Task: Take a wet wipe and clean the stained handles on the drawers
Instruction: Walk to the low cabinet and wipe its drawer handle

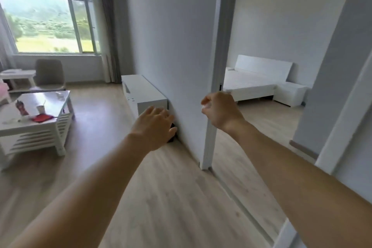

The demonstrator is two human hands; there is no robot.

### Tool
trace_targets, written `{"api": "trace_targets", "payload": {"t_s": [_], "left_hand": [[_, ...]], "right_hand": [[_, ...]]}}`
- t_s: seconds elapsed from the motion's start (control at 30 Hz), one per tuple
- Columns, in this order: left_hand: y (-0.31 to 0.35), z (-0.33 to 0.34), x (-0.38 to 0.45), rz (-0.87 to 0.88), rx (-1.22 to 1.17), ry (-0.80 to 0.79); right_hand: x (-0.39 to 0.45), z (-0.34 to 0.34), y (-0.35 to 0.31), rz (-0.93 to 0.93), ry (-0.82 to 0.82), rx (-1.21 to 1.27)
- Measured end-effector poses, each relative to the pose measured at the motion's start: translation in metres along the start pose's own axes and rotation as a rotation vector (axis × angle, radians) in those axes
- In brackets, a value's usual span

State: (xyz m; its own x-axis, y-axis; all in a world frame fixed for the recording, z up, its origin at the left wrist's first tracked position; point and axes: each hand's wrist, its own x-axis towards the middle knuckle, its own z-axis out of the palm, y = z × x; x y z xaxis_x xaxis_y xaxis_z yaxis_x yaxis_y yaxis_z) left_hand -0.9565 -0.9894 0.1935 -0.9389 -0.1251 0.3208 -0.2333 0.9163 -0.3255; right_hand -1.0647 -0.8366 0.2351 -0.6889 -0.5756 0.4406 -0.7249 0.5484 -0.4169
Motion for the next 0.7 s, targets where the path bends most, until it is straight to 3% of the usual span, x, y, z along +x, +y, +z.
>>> {"api": "trace_targets", "payload": {"t_s": [0.23, 0.5, 0.7], "left_hand": [[-0.127, 0.108, 0.033, -0.107, 0.054, -0.103], [-0.302, 0.196, 0.155, -0.192, 0.1, -0.179], [-0.443, 0.259, 0.192, -0.312, 0.113, -0.26]], "right_hand": [[0.125, 0.129, -0.048, -0.111, -0.063, 0.058], [0.335, 0.257, -0.078, -0.13, -0.119, 0.099], [0.458, 0.372, -0.152, -0.213, -0.239, 0.136]]}}
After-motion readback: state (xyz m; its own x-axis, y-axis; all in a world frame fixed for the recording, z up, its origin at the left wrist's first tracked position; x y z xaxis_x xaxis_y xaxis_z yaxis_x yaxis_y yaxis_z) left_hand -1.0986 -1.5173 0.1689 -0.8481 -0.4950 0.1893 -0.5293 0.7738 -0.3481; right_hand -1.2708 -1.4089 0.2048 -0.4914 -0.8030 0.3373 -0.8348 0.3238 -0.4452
